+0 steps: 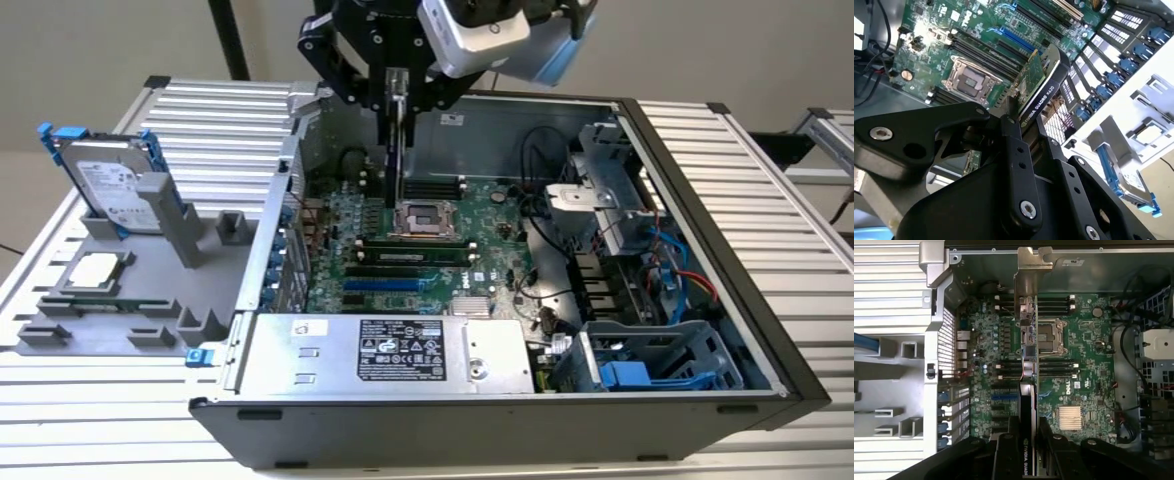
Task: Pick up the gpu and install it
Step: 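Pick up the gpu and move the gpu toward the slot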
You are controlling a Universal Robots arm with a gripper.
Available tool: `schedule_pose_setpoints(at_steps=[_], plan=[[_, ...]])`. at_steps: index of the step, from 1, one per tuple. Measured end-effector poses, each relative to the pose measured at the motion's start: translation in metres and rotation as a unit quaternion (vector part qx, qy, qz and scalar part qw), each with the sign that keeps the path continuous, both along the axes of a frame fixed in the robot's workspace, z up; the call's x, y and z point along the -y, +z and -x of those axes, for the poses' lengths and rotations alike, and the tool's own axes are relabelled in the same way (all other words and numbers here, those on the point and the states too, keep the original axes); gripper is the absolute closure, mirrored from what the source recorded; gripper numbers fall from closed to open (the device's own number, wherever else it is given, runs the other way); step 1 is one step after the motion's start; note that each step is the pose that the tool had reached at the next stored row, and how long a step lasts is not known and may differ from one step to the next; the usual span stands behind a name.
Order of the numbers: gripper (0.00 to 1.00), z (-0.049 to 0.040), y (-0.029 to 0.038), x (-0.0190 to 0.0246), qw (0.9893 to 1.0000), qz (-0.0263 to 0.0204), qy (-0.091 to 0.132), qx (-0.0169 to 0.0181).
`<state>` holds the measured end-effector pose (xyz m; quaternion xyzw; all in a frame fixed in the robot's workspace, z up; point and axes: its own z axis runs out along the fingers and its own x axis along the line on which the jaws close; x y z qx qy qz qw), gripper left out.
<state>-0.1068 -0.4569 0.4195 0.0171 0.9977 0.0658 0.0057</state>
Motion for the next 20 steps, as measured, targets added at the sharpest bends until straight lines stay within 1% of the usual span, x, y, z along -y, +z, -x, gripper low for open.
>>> schedule_pose_setpoints(at_steps=[15, 17, 20], plan=[[1.0, -0.0247, 0.0, 0.0, 1.0, 0.0, 0.002, 0.0], [1.0, -0.0266, 0.0, 0.0001, 1.0, 0.0, 0.002, 0.0], [1.0, -0.027, 0.0, 0.0, 1.0, 0.0, 0.002, 0.0]])
